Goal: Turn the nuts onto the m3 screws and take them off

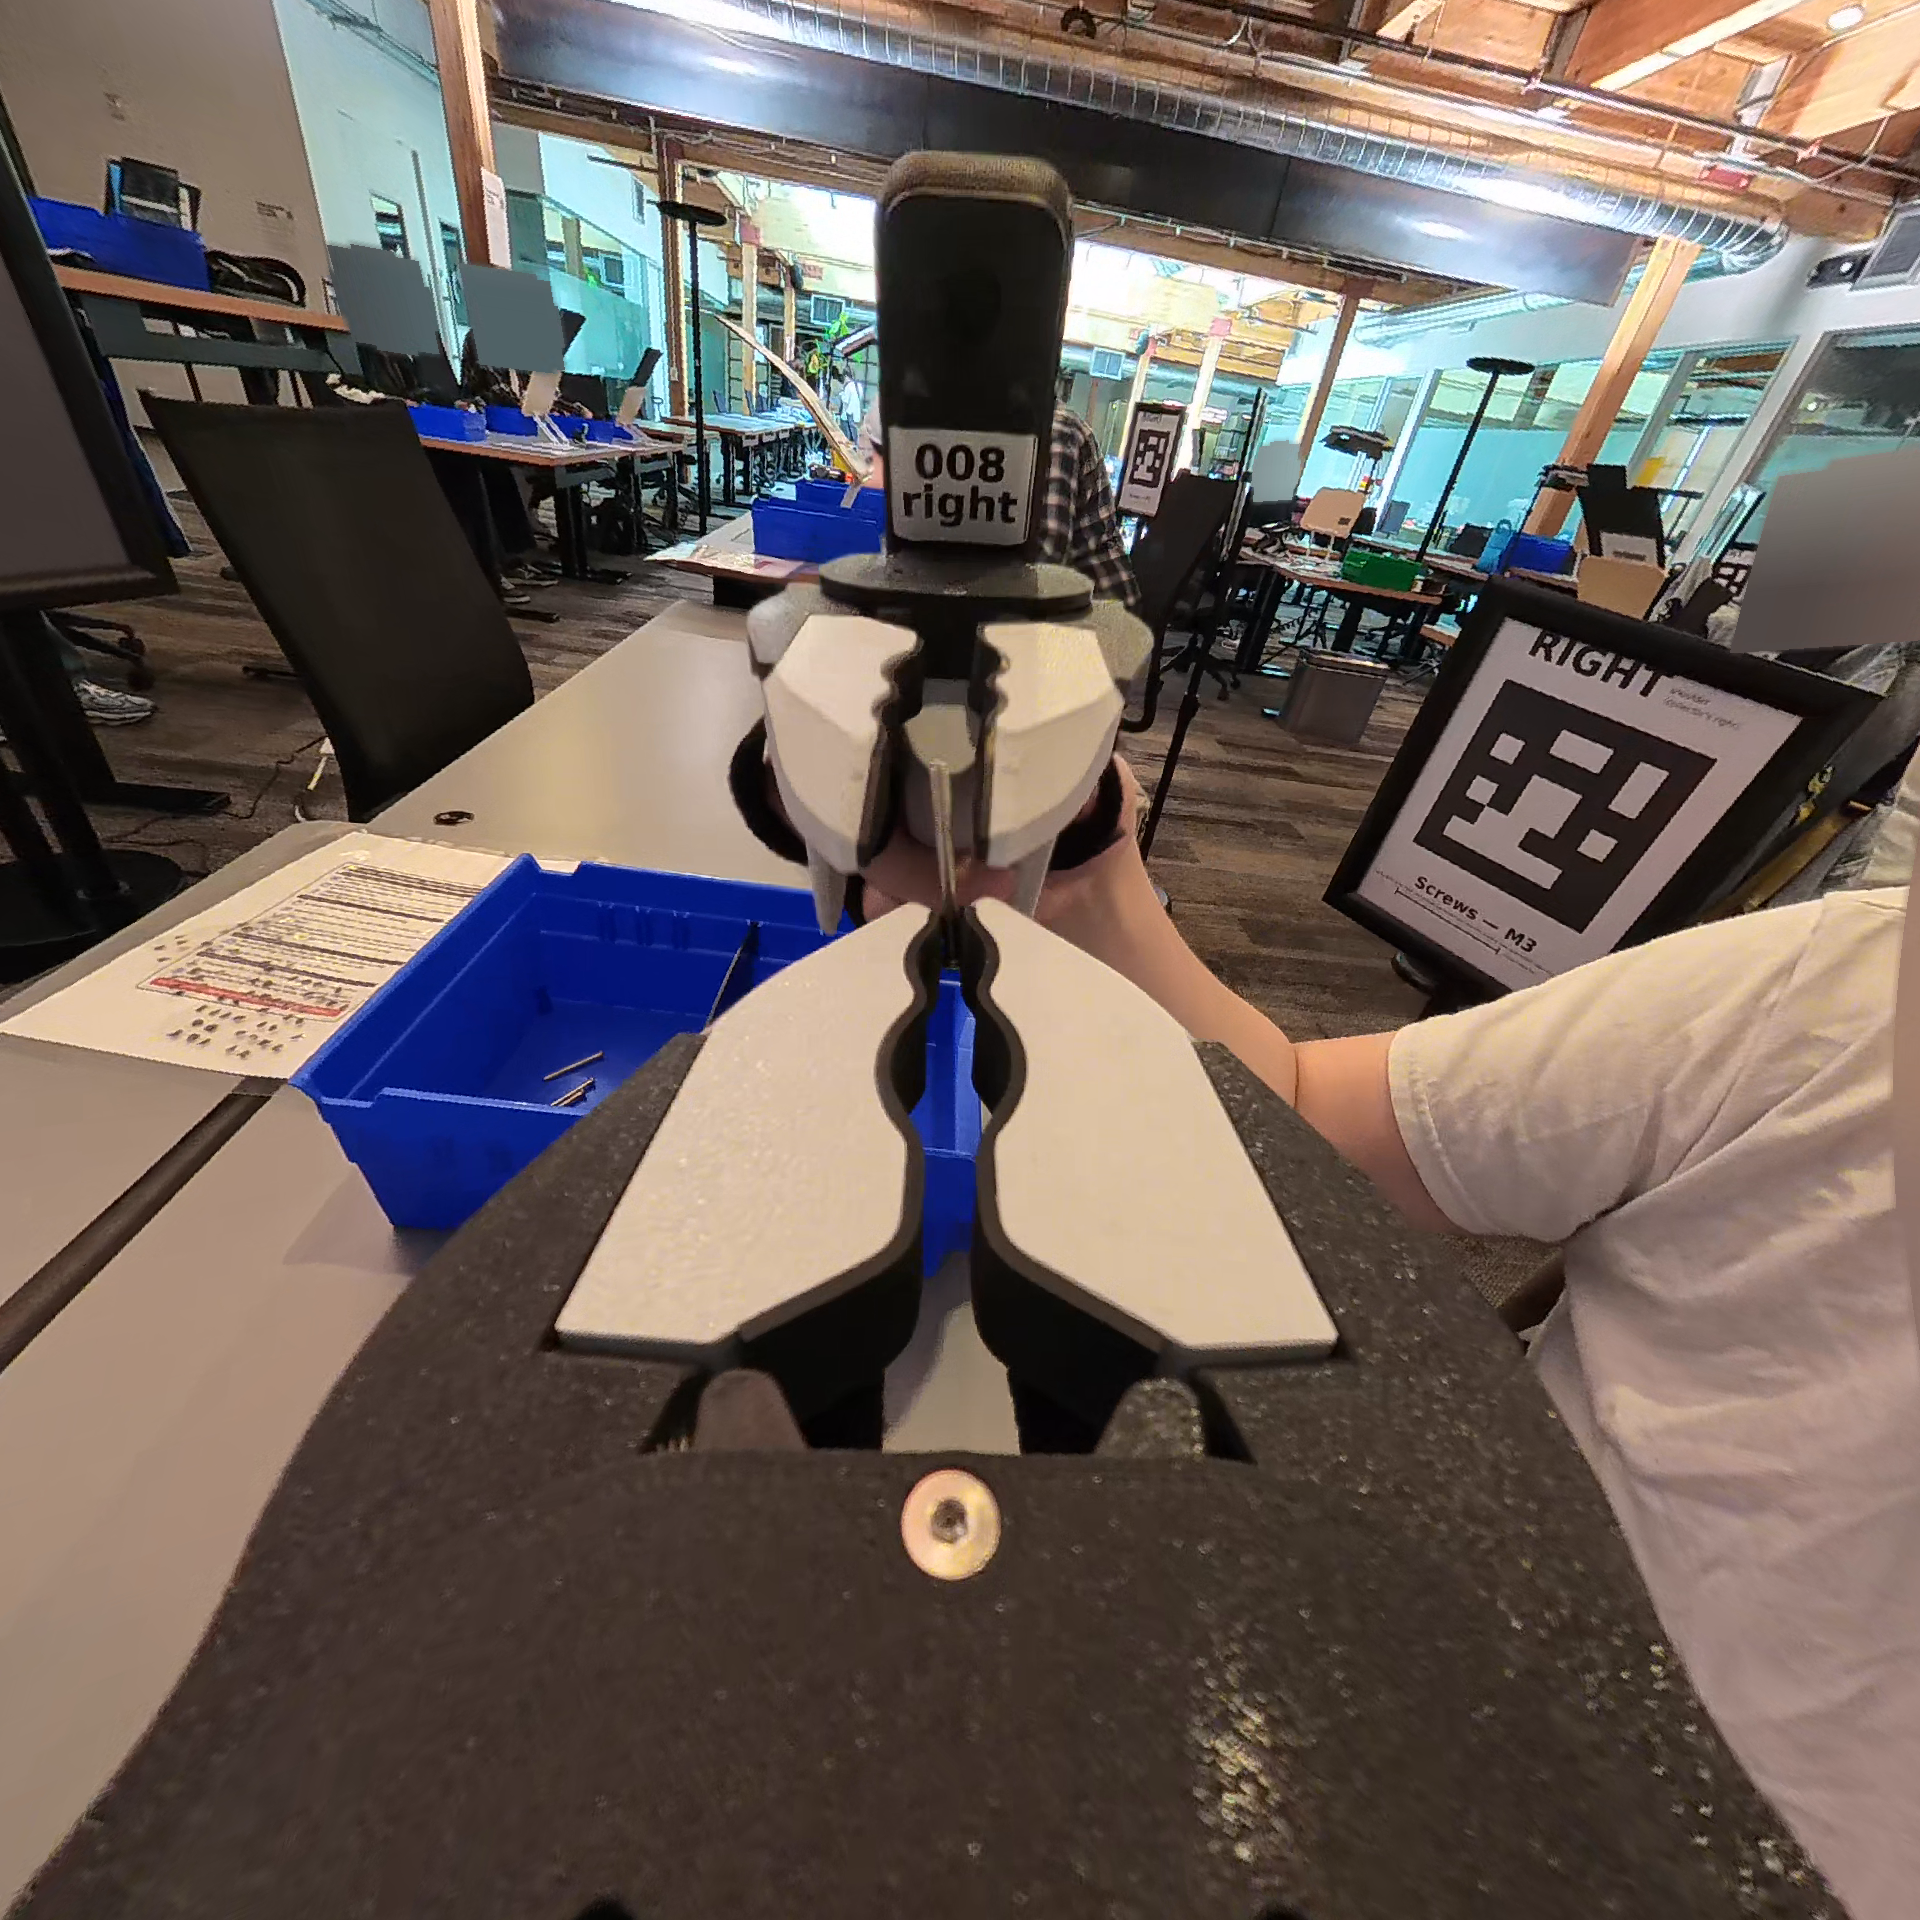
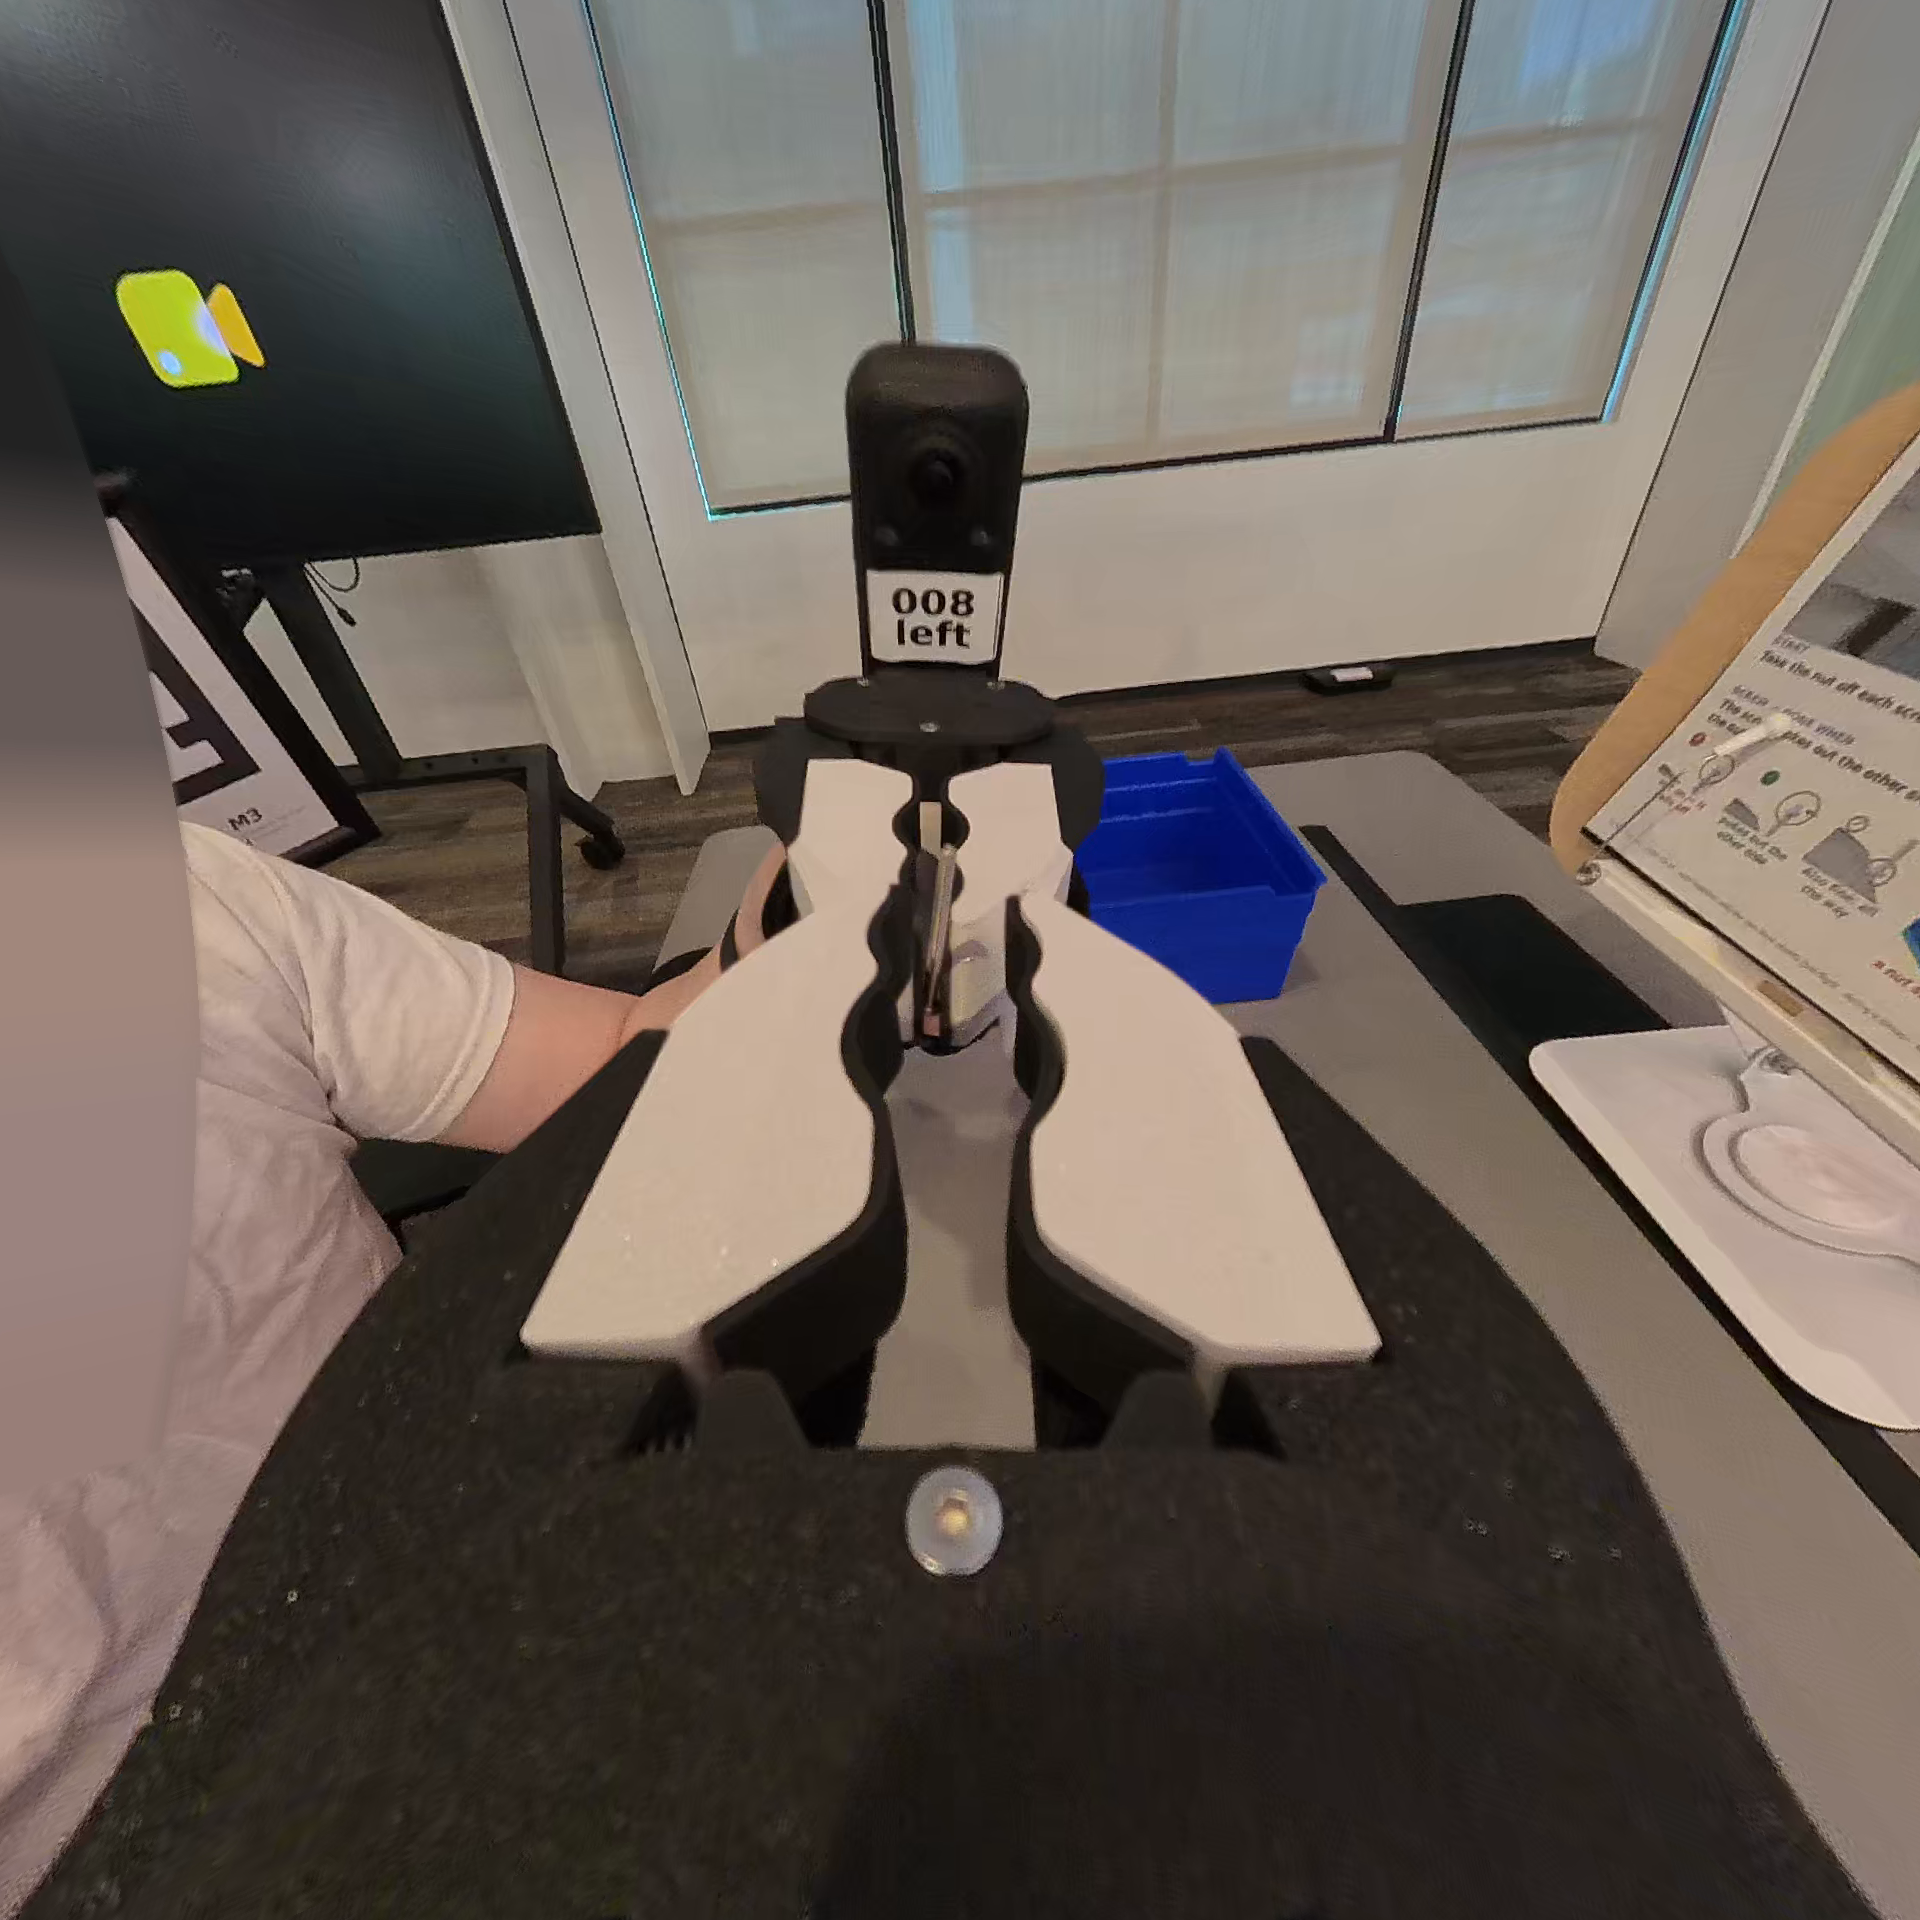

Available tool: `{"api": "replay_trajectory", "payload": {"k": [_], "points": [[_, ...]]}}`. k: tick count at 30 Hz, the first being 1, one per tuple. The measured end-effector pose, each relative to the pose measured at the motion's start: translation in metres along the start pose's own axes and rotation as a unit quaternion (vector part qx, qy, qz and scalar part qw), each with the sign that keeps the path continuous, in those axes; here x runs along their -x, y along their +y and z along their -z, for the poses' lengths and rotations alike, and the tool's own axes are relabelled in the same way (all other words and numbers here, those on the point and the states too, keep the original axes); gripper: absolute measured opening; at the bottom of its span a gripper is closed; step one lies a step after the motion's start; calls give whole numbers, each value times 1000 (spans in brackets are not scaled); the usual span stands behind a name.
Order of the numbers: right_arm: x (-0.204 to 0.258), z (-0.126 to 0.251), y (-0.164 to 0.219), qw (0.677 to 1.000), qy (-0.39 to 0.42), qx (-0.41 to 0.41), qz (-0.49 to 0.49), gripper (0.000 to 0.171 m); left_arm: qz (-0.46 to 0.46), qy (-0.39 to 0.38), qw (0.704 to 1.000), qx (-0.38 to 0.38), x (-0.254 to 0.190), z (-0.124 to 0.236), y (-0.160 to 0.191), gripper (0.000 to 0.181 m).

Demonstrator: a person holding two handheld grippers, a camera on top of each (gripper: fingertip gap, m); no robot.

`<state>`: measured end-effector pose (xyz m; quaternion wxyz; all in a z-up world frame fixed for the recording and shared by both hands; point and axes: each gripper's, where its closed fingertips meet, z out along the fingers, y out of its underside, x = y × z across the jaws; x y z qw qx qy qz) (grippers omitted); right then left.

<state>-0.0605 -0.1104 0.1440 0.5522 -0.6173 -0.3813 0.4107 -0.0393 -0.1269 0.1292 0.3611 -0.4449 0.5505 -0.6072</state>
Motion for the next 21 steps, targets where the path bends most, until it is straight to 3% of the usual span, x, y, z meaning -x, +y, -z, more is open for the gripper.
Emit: {"api": "replay_trajectory", "payload": {"k": [5, 6, 8, 9, 12, 14, 15, 17, 19, 21], "points": [[6, -3, 3, 999, -35, -2, -9, 2, -10, 2, 1000, 1, -1, 2, 0, 3], [5, -1, 3, 999, -38, -7, -14, 2, -8, 2, 1000, -2, -1, 3, -2, 7], [0, 4, 1, 999, -38, -22, -28, 3, 3, -6, 1000, 8, 1, 6, -2, 36], [-2, 9, 0, 998, -40, -27, -38, 2, 1, -10, 1000, 22, 2, 9, 1, 38], [-24, 28, 4, 998, 11, -18, -60, 2, -14, -44, 998, 47, 8, 24, 2, 37], [-56, 52, 18, 992, 100, 37, -63, 2, -9, -64, 997, 50, 9, 37, -2, 35], [-83, 72, 35, 978, 172, 100, -63, 2, -7, -76, 996, 54, 11, 44, -2, 34], [-141, 123, 81, 914, 287, 273, -84, 3, -8, -108, 992, 69, 16, 55, -1, 34], [-175, 163, 129, 846, 300, 420, -134, 3, -4, -115, 990, 83, 16, 59, 2, 34], [-192, 186, 170, 798, 276, 512, -155, 3, 0, -106, 990, 98, 13, 59, 6, 34]]}}
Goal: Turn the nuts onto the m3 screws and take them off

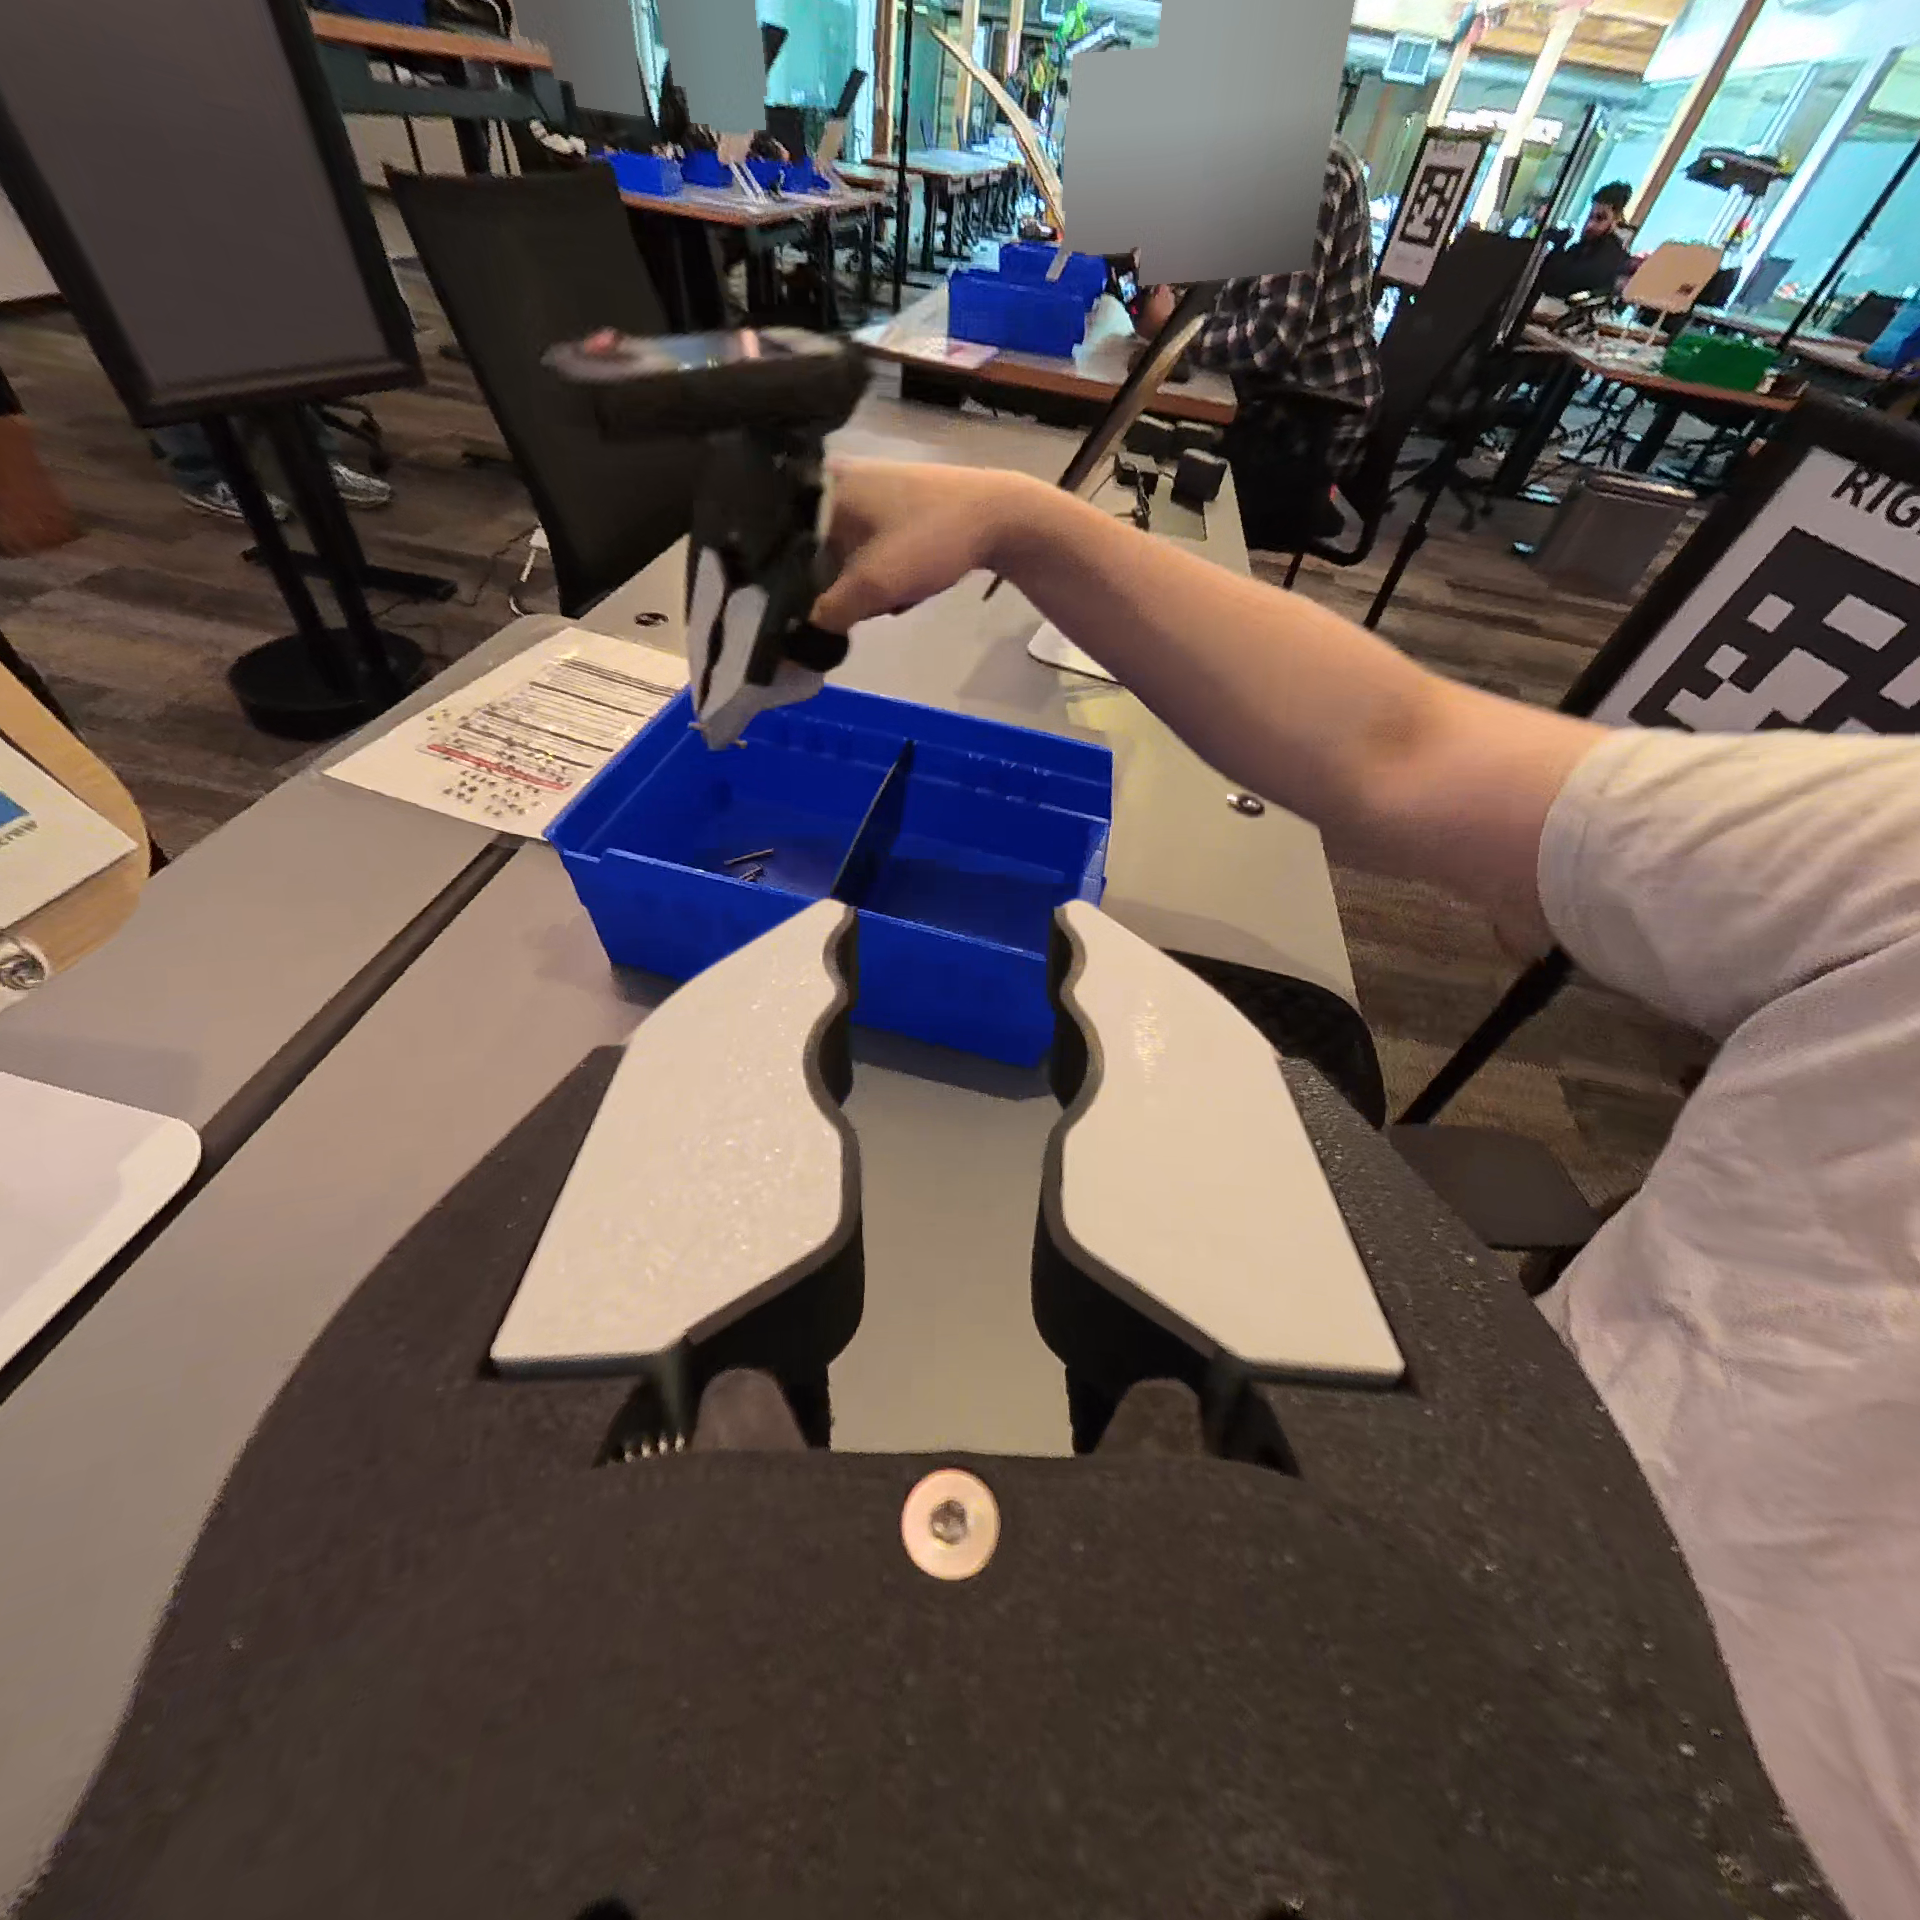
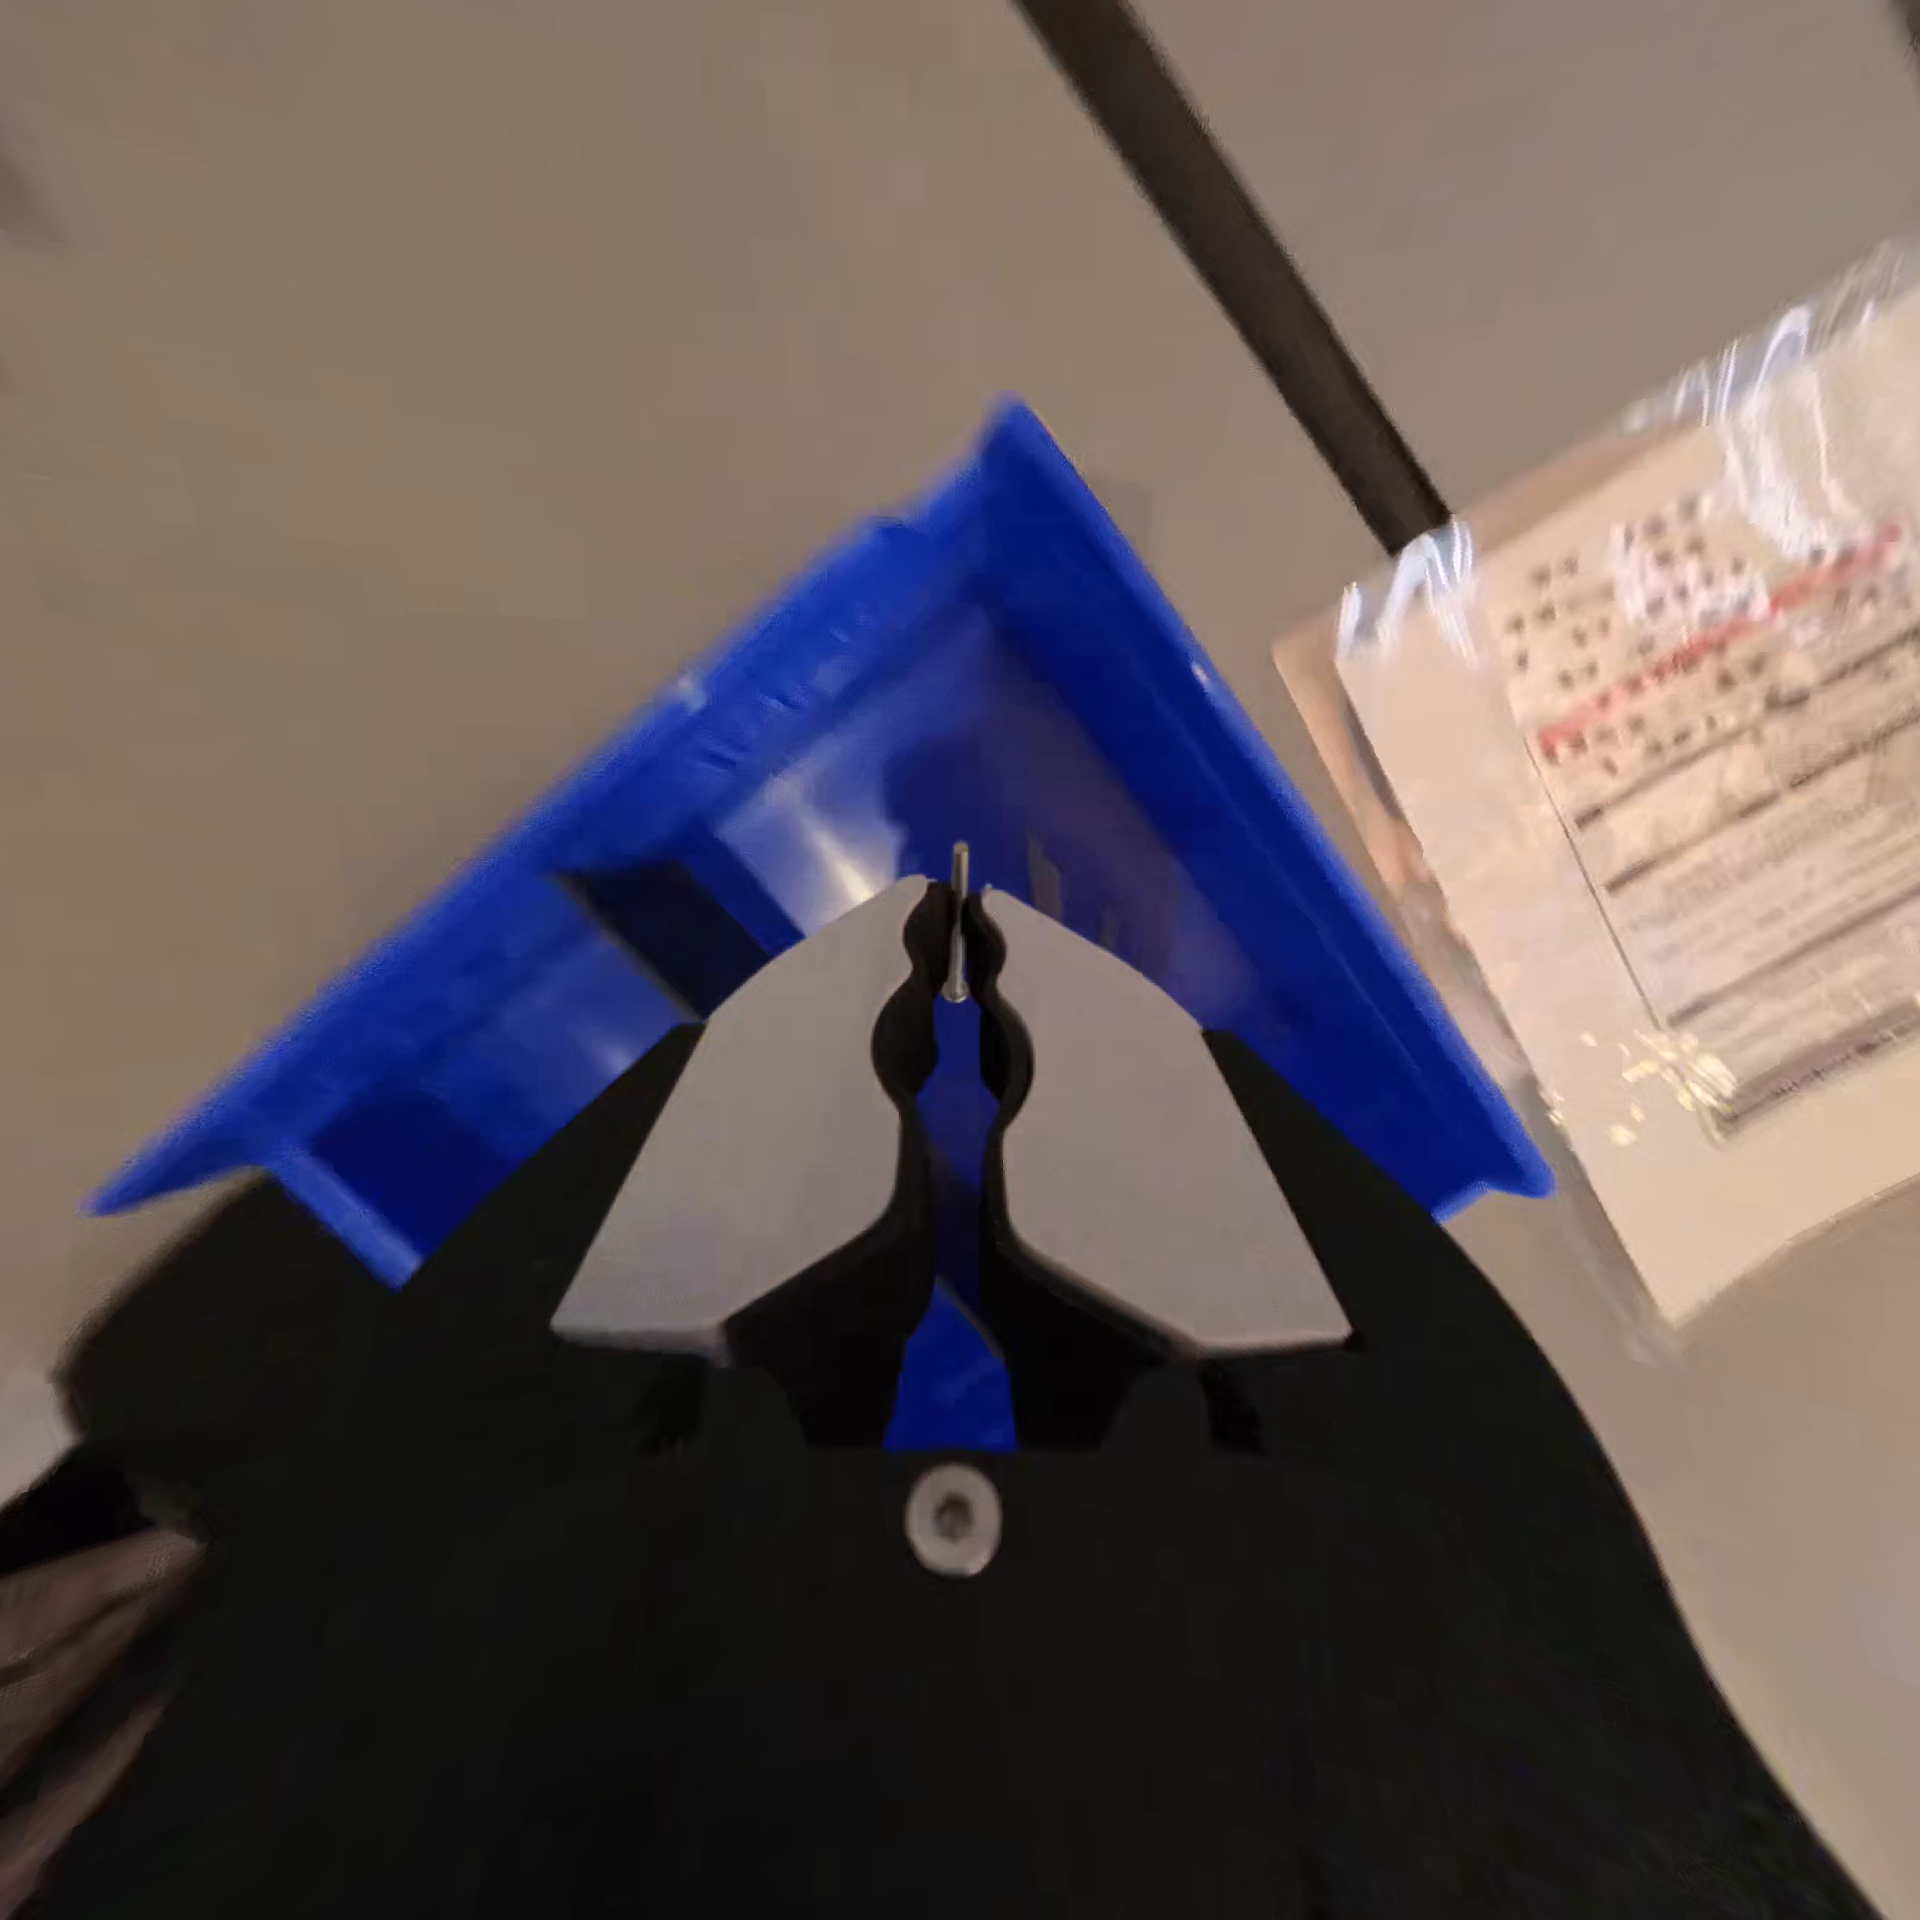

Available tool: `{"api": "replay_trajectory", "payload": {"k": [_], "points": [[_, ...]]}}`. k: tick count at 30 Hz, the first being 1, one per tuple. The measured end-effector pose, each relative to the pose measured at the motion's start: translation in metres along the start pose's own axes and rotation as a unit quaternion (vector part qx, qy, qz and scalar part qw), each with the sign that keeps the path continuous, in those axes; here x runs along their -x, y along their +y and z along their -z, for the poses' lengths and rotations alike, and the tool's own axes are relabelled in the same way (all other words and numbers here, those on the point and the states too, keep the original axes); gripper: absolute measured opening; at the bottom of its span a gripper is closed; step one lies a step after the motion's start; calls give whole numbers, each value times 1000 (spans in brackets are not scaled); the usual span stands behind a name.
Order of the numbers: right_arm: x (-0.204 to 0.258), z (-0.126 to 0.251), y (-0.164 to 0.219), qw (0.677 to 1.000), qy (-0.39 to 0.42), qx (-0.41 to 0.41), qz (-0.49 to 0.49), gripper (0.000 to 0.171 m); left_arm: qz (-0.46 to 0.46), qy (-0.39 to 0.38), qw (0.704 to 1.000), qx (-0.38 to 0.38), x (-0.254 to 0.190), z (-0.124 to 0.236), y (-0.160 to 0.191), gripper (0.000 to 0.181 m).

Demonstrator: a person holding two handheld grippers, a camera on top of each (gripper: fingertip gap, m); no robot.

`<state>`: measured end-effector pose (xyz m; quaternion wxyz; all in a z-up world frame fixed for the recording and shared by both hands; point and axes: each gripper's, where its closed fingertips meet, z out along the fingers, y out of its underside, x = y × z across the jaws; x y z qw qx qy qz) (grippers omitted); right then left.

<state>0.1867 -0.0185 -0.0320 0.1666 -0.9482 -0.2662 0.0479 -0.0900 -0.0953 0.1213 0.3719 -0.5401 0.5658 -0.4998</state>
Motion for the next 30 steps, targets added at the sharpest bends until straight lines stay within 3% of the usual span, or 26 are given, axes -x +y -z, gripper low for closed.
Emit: {"api": "replay_trajectory", "payload": {"k": [5, 9, 19, 22, 25, 27, 30], "points": [[-29, -63, 37, 990, 11, 129, 61, 3, -3, 4, 1000, 12, 1, -7, 4, 34], [-38, -89, 53, 980, 12, 183, 83, 3, 2, 2, 1000, 20, 5, -7, 7, 34], [-42, -108, 62, 978, -2, 187, 95, 3, 15, 1, 1000, 25, 18, -10, 11, 34], [-44, -108, 59, 981, 7, 165, 101, 11, 20, 0, 999, 31, 21, -13, 15, 34], [-41, -78, 40, 989, 53, 90, 107, 18, 17, -5, 999, 36, 22, -11, 16, 34], [-30, -26, 19, 990, 100, -16, 99, 21, 9, -36, 999, 29, 26, -3, 11, 34], [-23, 73, 15, 959, 202, -192, 48, 26, -25, -126, 992, 6, 35, 21, -1, 35]]}}
